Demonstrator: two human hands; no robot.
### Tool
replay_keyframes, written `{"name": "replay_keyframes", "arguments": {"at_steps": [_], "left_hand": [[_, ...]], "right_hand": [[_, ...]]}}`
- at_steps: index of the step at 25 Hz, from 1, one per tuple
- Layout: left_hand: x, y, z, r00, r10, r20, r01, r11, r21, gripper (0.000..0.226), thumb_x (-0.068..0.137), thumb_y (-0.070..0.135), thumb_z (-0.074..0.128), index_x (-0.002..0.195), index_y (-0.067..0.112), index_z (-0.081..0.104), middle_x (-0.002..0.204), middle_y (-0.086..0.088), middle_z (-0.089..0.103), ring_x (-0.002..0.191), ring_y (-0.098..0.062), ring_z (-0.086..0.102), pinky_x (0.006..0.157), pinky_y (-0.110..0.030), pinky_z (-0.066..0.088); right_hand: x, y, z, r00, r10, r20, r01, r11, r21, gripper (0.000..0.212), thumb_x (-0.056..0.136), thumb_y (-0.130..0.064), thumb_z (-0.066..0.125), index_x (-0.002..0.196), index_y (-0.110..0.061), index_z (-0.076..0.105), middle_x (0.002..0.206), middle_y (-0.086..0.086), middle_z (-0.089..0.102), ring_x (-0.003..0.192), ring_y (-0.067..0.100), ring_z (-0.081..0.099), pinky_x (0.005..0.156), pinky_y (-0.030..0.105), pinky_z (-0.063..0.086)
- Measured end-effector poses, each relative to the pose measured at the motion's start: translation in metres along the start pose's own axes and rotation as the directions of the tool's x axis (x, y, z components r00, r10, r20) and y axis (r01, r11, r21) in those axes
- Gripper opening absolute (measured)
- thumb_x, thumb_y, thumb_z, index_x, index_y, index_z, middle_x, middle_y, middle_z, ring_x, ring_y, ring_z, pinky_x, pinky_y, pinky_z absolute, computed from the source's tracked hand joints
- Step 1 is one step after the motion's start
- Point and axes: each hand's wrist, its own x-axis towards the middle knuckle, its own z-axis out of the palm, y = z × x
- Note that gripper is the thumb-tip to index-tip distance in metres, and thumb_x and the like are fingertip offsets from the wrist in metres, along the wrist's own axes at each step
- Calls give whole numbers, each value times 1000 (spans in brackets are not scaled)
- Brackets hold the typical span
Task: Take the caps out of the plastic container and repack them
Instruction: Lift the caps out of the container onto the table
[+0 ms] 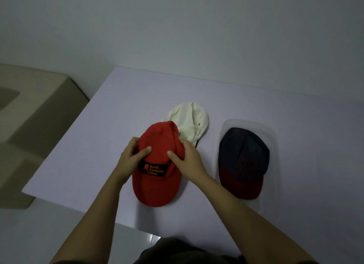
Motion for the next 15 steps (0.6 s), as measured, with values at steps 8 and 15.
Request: {"name": "replay_keyframes", "arguments": {"at_steps": [8,15], "left_hand": [[30,-17,-71,988,-120,-99,124,992,27,27,90,22,60,117,19,59,114,-11,66,105,-26,64,85,-35,52],[66,-32,-92,968,-127,-217,166,972,168,33,88,31,61,120,26,59,116,-4,65,109,-23,62,99,-42,48]], "right_hand": [[17,-12,64,978,-67,198,78,996,-46,80,80,-16,63,148,-5,21,144,14,37,134,24,35,106,20,24],[33,35,58,973,25,232,155,674,-722,71,94,-25,47,150,-6,8,160,16,-5,148,30,-1,118,40,9]]}}
